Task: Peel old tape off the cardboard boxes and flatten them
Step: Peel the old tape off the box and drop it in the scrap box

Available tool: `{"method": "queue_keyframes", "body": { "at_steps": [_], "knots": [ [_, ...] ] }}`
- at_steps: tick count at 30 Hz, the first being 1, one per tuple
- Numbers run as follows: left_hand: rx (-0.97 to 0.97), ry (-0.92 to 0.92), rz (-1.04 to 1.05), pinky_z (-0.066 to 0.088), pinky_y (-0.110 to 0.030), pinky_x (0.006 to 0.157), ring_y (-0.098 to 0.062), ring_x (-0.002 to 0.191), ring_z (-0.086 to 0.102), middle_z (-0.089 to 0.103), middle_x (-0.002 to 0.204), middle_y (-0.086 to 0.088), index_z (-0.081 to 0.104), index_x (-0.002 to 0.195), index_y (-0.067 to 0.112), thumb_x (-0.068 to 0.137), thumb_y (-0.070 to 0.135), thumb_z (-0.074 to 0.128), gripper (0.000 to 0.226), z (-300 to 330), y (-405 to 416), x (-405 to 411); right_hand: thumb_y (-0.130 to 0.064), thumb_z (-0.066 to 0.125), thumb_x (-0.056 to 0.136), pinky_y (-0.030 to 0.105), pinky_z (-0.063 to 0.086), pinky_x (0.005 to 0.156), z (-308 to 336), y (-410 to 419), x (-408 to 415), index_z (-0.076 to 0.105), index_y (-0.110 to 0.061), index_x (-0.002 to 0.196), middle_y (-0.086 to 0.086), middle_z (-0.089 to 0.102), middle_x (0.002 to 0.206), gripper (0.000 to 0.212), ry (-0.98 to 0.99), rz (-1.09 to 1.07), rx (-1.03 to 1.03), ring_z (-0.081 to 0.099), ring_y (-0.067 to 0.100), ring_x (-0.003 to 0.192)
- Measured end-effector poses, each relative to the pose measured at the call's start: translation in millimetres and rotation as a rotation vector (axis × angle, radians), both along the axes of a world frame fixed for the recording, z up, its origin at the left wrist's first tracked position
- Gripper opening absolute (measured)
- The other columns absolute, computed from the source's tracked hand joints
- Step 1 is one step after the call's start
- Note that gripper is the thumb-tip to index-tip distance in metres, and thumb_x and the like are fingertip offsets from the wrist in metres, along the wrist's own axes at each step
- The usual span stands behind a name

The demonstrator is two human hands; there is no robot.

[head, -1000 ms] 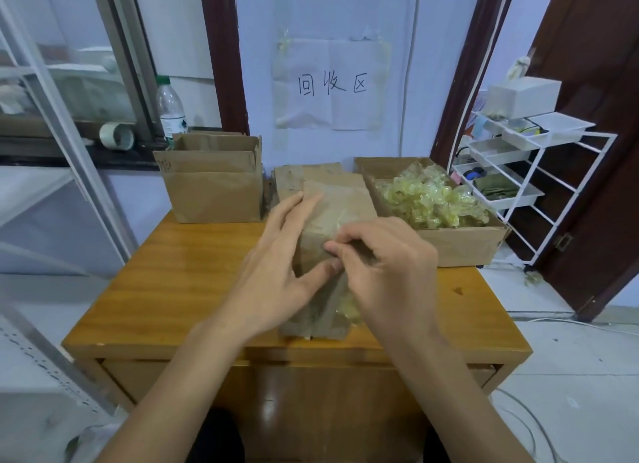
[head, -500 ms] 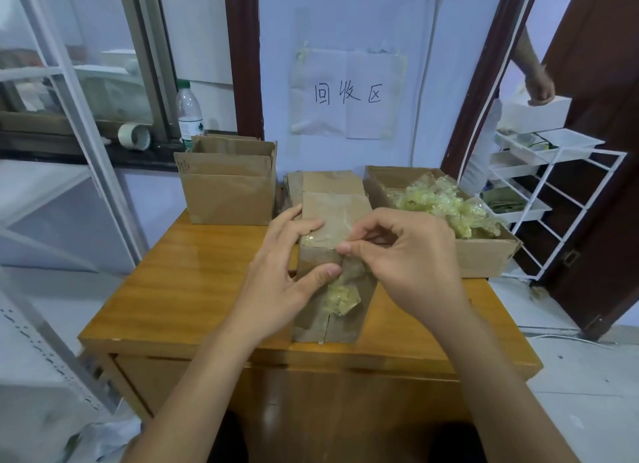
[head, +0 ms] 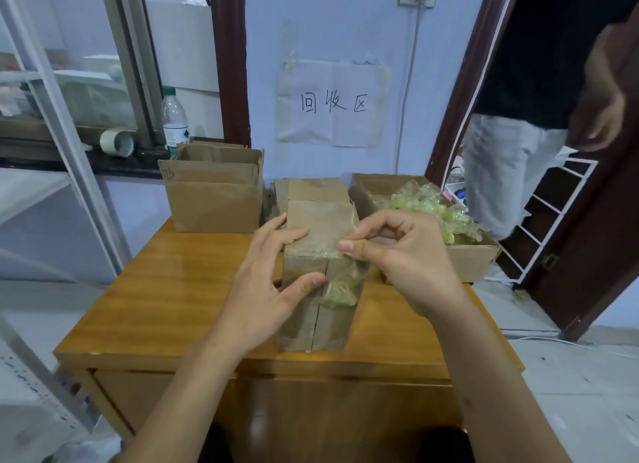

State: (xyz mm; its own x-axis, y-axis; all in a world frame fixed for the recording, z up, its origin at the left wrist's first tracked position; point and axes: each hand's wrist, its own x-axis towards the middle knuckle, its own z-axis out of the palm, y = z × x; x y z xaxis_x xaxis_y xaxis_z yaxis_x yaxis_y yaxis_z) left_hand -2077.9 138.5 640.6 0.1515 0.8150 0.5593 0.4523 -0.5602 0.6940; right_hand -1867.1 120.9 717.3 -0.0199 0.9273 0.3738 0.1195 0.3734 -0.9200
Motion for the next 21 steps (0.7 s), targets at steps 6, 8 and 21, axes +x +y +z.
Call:
{"method": "queue_keyframes", "body": {
  "at_steps": [6,8,21],
  "knots": [
    [0.006,0.003,-0.007,0.053,-0.048,0.104,-0.003,0.147,0.034,0.021,0.163,0.032,0.034,0.135,0.071,0.083,0.08,0.059,0.058,1,-3,0,-0.002,0.084,0.072,0.02,0.054,0.058,-7,-4,3,0.071,-0.004,0.081,0.02,0.077,0.086,0.016,0.214,-0.02,-0.01,0.074,0.019,0.074],
    [0.004,0.0,-0.014,0.056,-0.043,0.098,-0.003,0.146,0.035,0.02,0.163,0.033,0.033,0.134,0.072,0.082,0.081,0.058,0.059,1,-3,0,0.004,0.084,0.076,0.018,0.054,0.058,-9,-7,2,0.071,-0.004,0.083,0.025,0.075,0.091,0.017,0.169,-0.031,0.015,0.075,0.018,0.076],
    [-0.002,0.022,-0.026,0.052,-0.029,0.093,0.001,0.148,0.029,0.018,0.165,0.03,0.031,0.133,0.073,0.087,0.068,0.063,0.056,5,-7,2,-0.032,0.087,0.082,0.02,0.046,0.087,-37,-31,-10,0.063,-0.02,0.111,-0.01,0.058,0.112,0.04,-0.457,-0.325,0.351,0.058,0.008,0.106]
  ]
}}
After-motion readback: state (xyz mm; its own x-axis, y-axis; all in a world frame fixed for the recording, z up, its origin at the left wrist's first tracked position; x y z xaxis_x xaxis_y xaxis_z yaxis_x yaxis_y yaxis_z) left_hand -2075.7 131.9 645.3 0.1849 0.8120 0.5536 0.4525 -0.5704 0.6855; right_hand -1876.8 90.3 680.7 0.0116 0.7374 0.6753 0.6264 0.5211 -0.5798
